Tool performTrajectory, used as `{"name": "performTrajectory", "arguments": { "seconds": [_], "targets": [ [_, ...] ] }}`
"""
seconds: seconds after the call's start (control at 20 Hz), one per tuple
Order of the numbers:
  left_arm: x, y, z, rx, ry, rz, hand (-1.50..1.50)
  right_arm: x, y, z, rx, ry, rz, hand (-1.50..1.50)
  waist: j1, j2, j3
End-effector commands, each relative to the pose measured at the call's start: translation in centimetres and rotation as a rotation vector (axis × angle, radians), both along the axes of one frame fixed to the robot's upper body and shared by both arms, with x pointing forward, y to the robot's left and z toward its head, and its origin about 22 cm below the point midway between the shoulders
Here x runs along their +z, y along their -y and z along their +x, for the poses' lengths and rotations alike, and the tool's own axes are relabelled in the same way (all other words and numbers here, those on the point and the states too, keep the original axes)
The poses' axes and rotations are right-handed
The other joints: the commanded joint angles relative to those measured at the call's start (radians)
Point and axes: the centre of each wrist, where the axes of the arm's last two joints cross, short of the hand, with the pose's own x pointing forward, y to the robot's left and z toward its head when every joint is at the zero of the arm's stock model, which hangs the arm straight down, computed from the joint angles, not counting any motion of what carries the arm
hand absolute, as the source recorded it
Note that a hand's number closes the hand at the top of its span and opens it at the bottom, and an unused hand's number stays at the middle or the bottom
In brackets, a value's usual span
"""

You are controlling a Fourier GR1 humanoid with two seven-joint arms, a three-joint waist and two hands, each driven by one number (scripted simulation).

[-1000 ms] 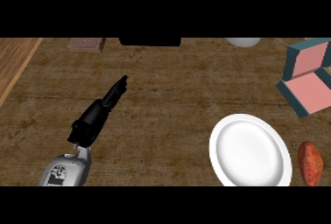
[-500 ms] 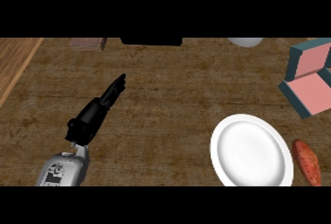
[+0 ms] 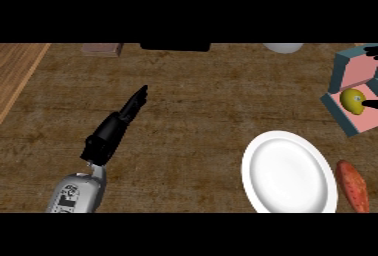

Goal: Pick the lemon from the plate and place it in the cardboard box

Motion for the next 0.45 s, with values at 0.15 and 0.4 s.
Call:
{"name": "performTrajectory", "arguments": {
  "seconds": [0.15,0.4],
  "targets": [
    [0.1,0.3,0.4,-0.019,0.001,-0.002,0.0,0.5,1.9,-1.1,-0.021,0.135,0.418,-1.5,-0.014,0.001,0.001],
    [-0.3,0.3,-0.5,-0.004,0.008,-0.012,0.0,1.8,5.2,-3.7,-0.05,0.148,0.604,-1.5,0.006,0.007,0.004]
  ]
}}
